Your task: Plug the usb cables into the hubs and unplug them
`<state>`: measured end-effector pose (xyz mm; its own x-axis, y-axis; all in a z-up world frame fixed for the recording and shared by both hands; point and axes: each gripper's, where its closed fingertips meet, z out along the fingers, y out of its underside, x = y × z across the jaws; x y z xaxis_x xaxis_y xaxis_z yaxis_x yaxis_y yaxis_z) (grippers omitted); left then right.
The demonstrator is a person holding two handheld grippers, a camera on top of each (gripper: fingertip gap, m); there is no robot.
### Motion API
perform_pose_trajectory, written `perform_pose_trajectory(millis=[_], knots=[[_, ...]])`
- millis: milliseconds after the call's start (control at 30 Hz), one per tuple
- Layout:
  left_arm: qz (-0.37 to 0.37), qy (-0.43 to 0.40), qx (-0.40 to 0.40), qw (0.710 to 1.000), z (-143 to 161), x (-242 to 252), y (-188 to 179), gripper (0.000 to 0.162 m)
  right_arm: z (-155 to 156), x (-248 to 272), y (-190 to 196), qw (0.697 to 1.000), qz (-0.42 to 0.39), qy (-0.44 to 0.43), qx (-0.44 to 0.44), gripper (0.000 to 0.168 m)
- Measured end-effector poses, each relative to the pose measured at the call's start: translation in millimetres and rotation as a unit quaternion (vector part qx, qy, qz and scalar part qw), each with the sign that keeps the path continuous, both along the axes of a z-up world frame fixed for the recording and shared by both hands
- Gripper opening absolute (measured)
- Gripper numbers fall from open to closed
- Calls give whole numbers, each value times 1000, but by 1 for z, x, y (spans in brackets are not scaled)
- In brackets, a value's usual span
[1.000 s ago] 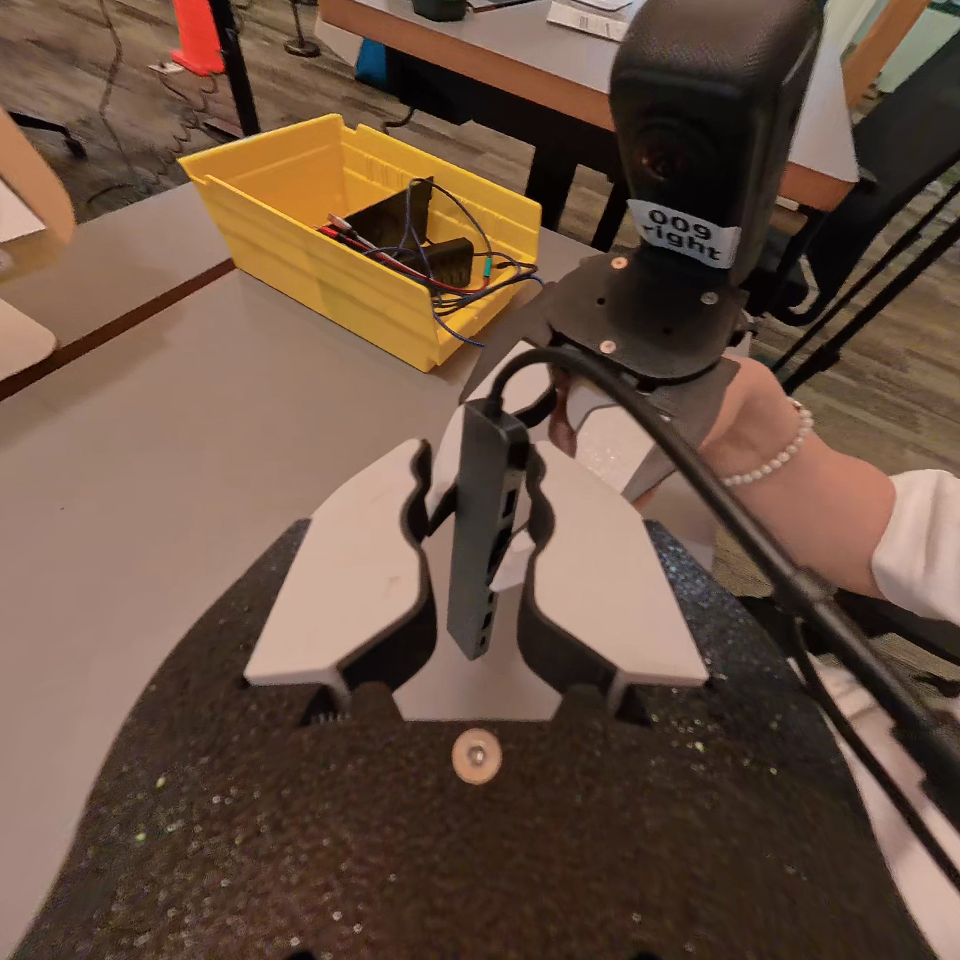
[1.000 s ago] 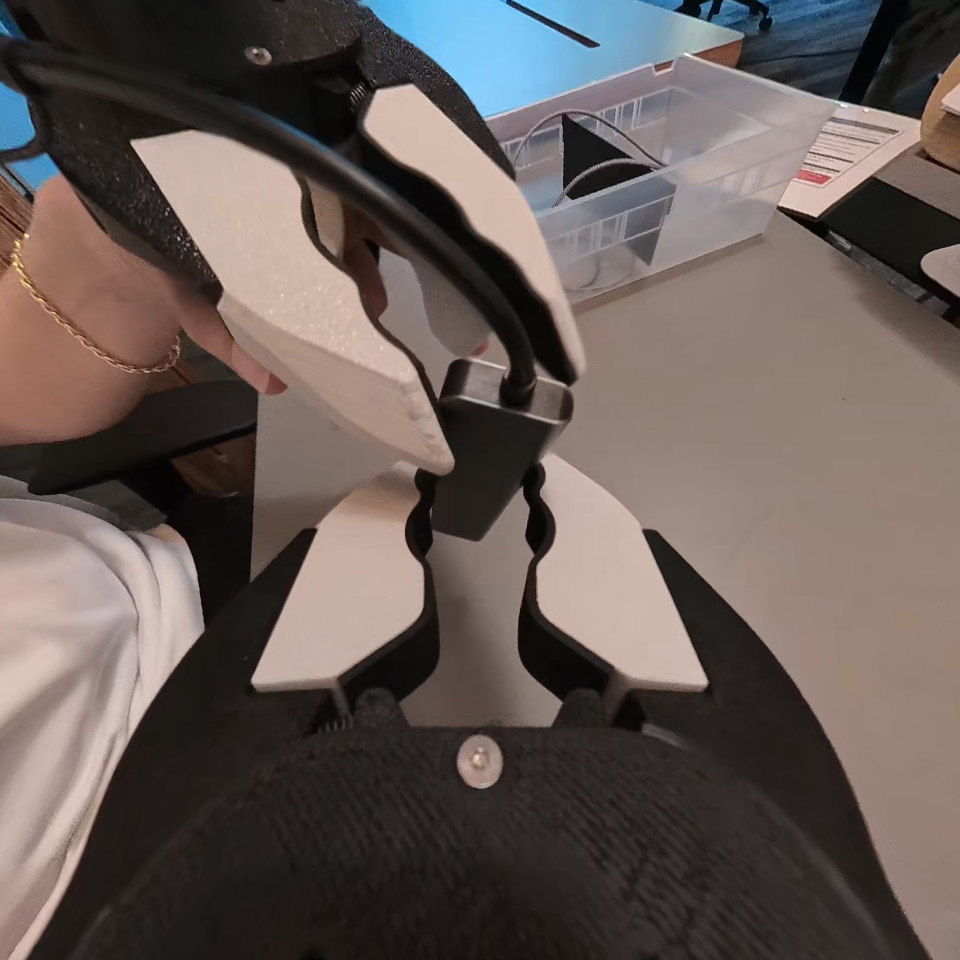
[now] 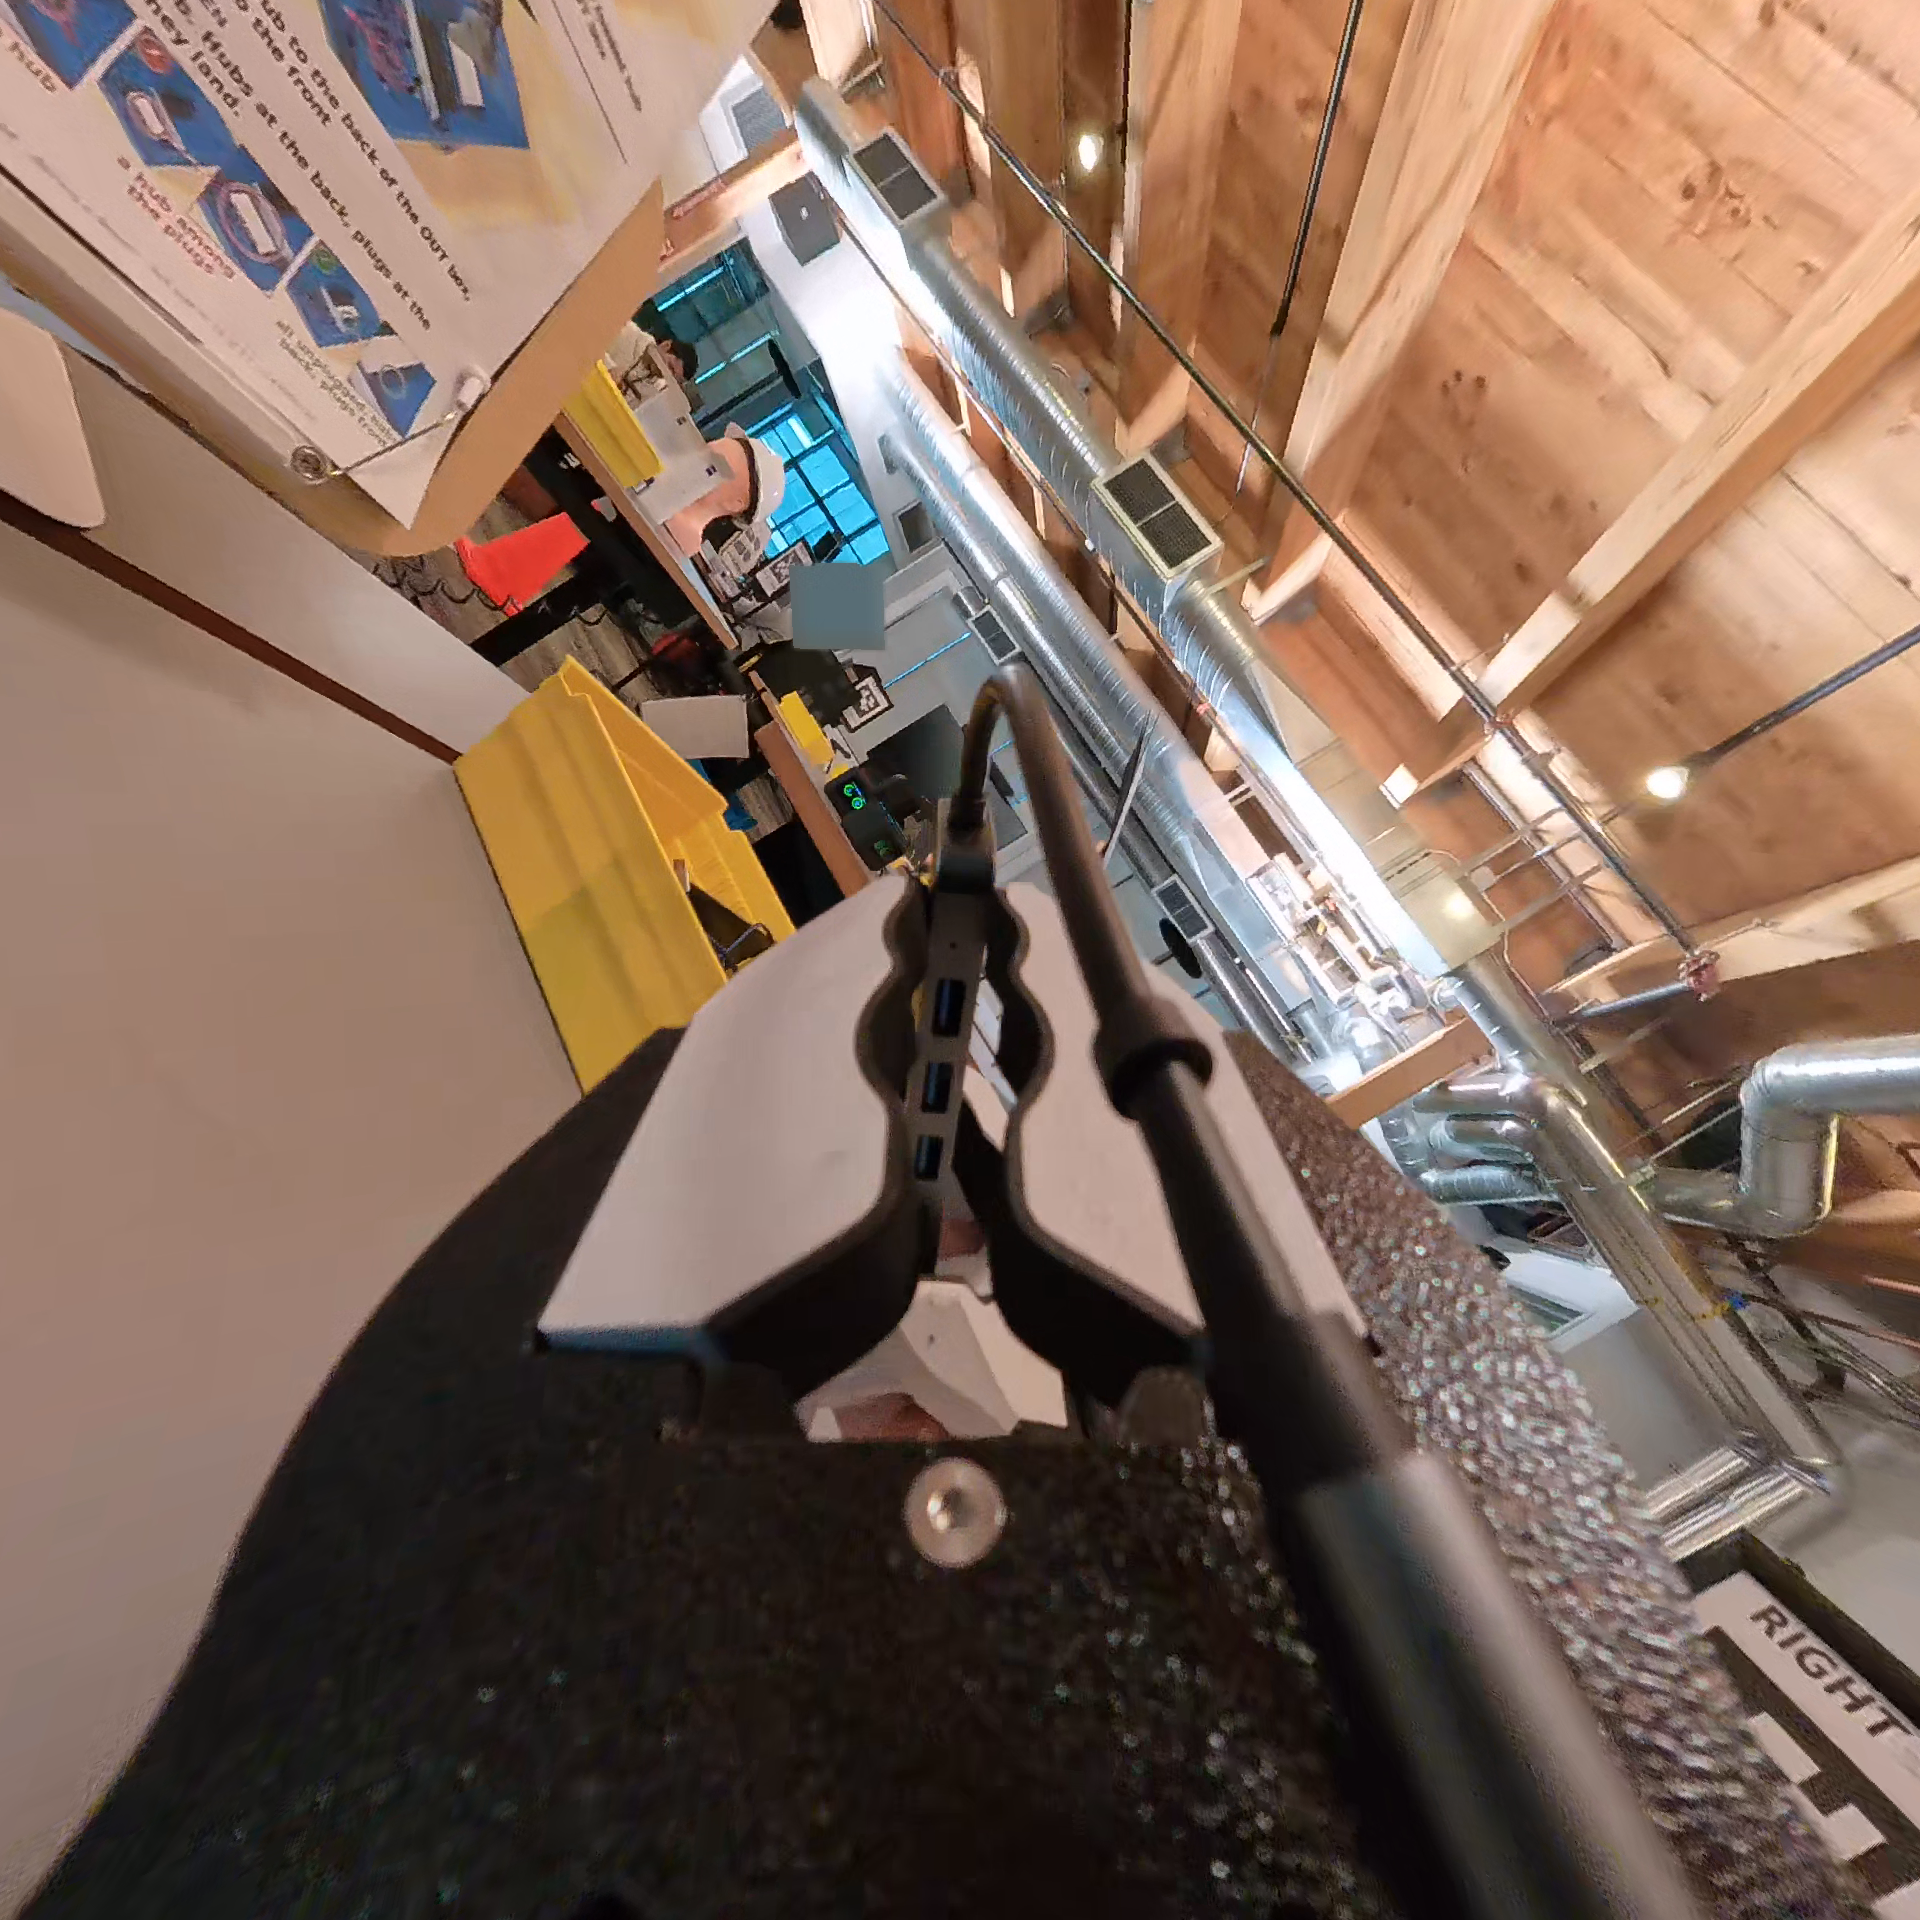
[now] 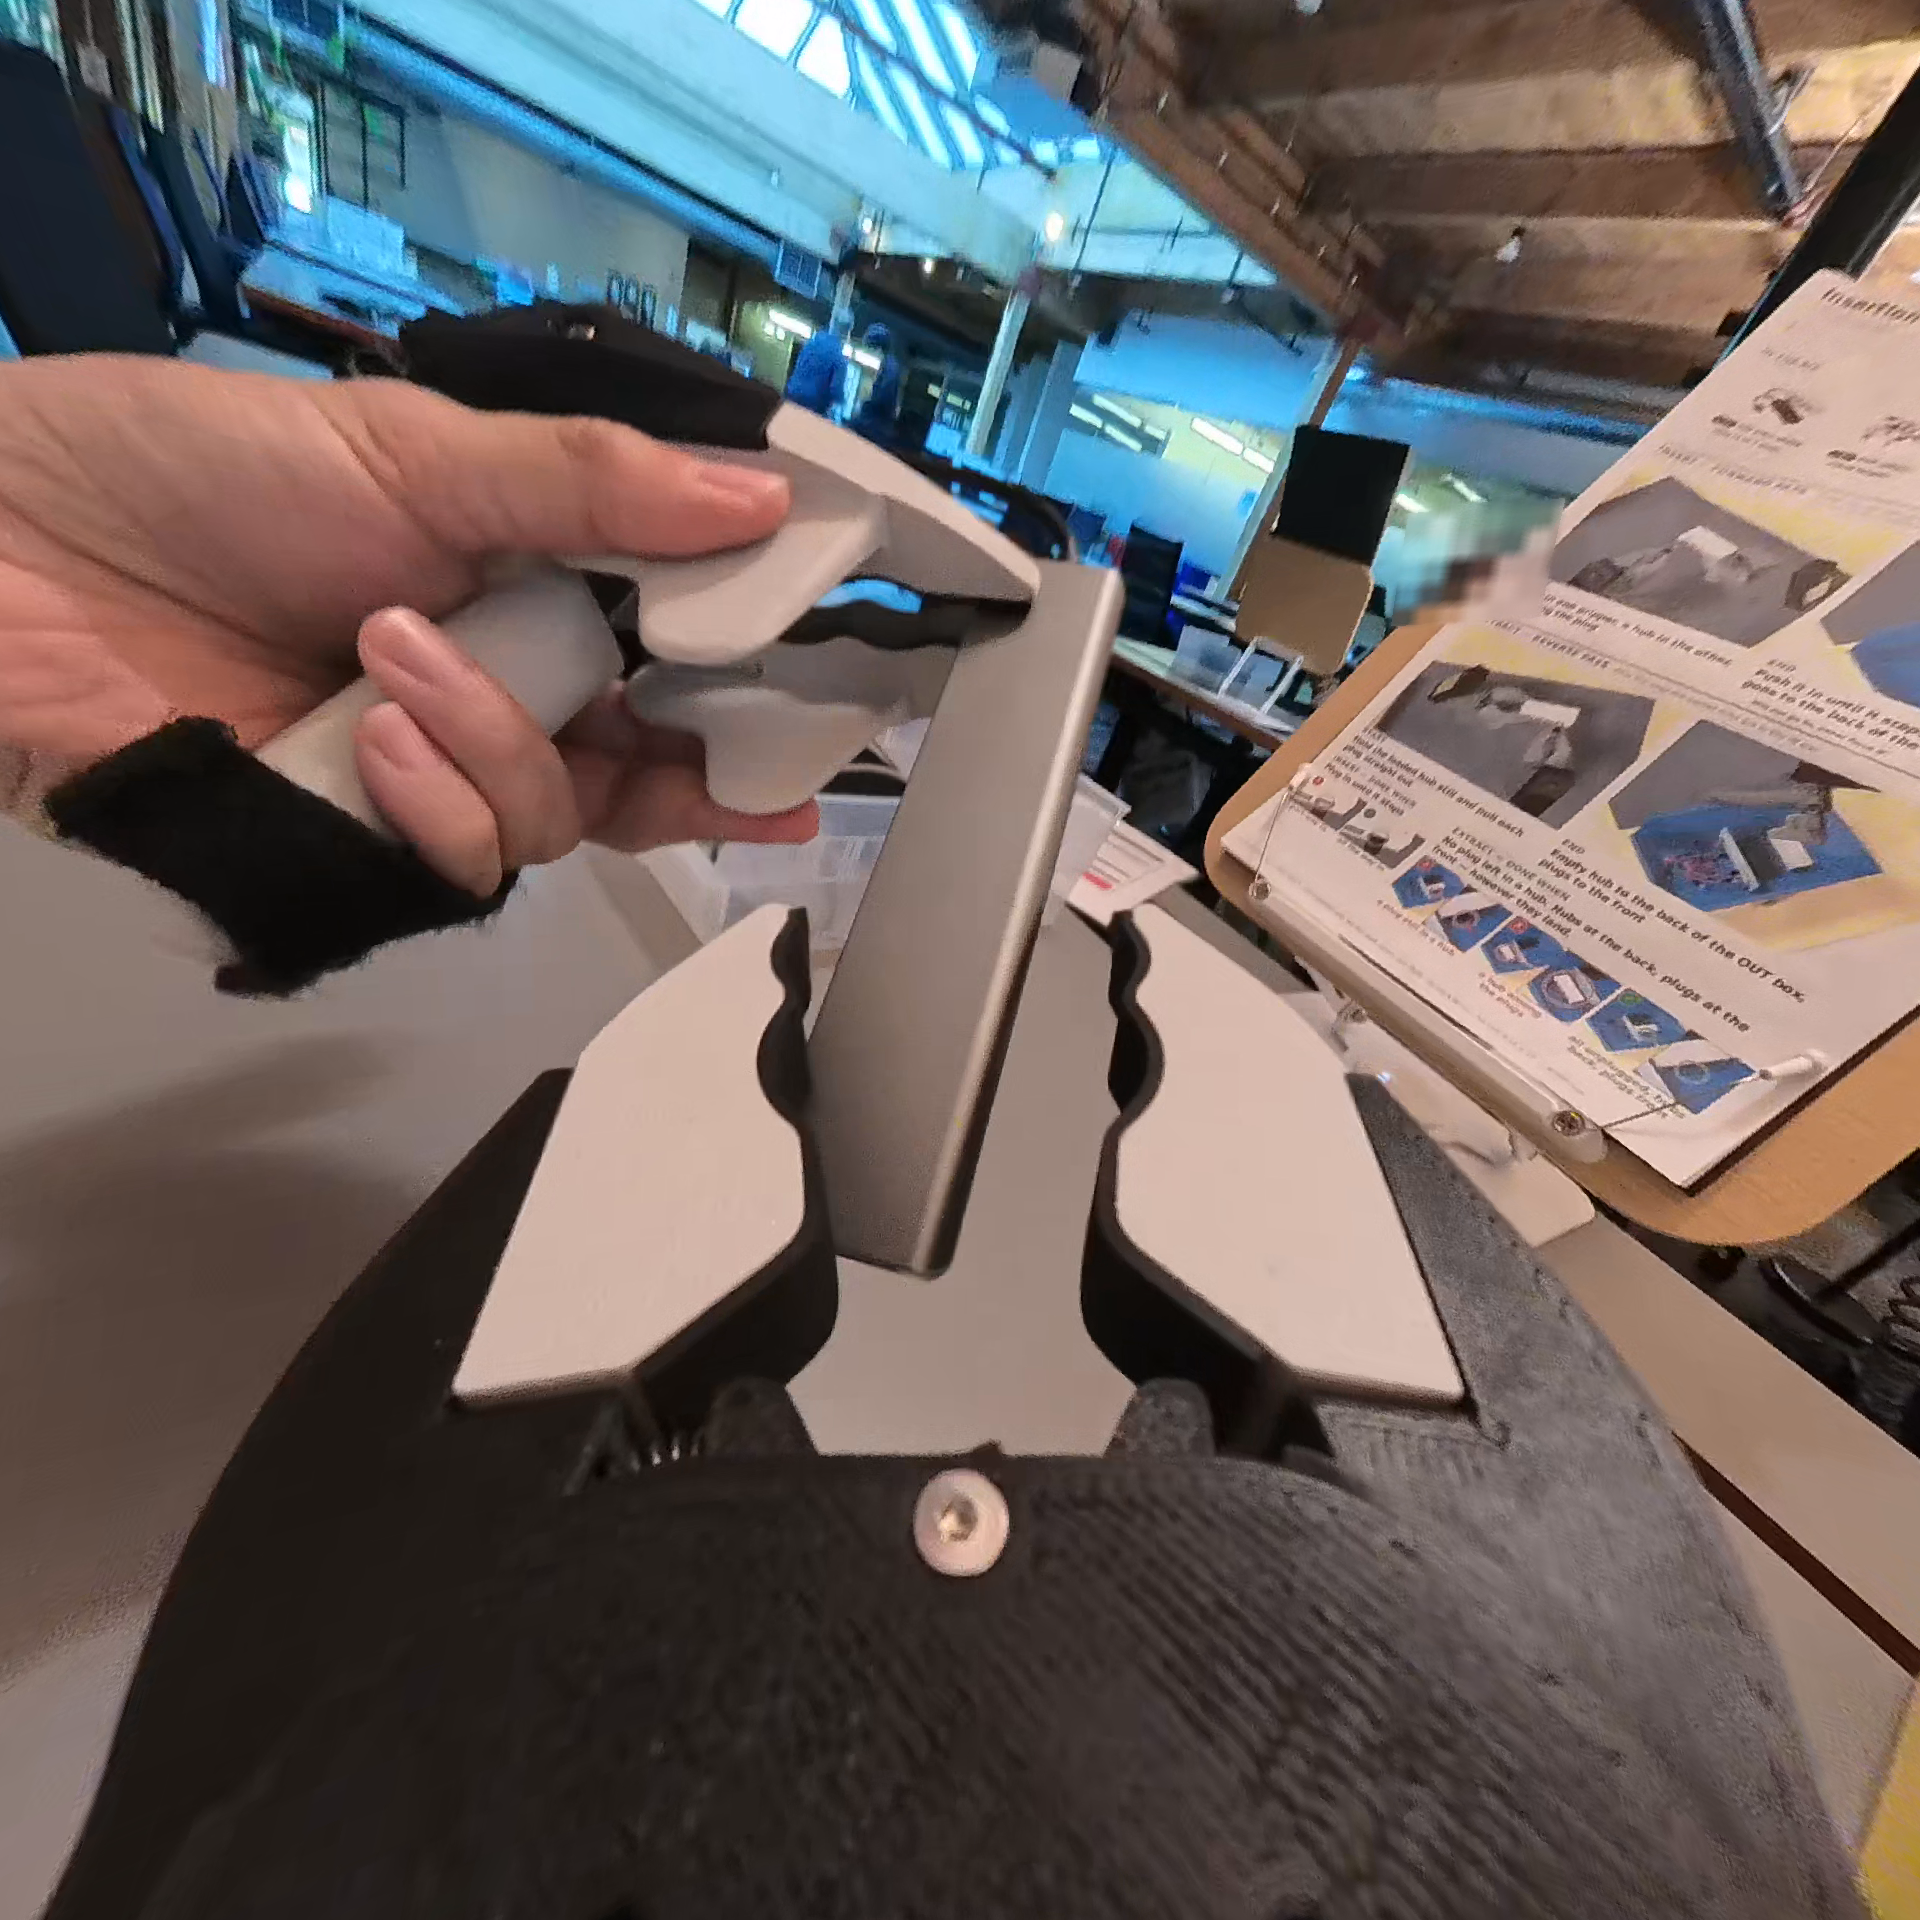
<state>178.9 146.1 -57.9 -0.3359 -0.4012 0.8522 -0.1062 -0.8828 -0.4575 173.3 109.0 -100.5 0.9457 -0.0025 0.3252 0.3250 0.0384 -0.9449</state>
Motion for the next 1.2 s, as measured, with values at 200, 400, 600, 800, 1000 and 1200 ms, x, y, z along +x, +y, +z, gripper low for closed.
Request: perform_pose_trajectory(millis=[200, 400, 600, 800, 1000, 1200], knots=[[20, 3, -49, 999, -9, 1, 0, 11, 8, 2, 0, 998, -19, 2, 68, 52], [36, -2, -85, 996, -7, 3, 1, 11, 9, 4, -2, 994, -21, 5, 106, 53], [45, 5, -102, 994, -13, 6, -1, 10, 16, 7, -8, 991, -25, 11, 131, 52], [33, 20, -48, 998, -20, 4, -6, 11, 22, 9, -16, 986, 23, 98, 130, 50], [-3, 15, 0, 1000, -17, -1, -16, 12, 23, 10, -22, 979, 84, 144, 119, 49], [-10, -9, -39, 999, -12, -4, -17, 12, 16, 7, -20, 989, 66, 72, 113, 52]])
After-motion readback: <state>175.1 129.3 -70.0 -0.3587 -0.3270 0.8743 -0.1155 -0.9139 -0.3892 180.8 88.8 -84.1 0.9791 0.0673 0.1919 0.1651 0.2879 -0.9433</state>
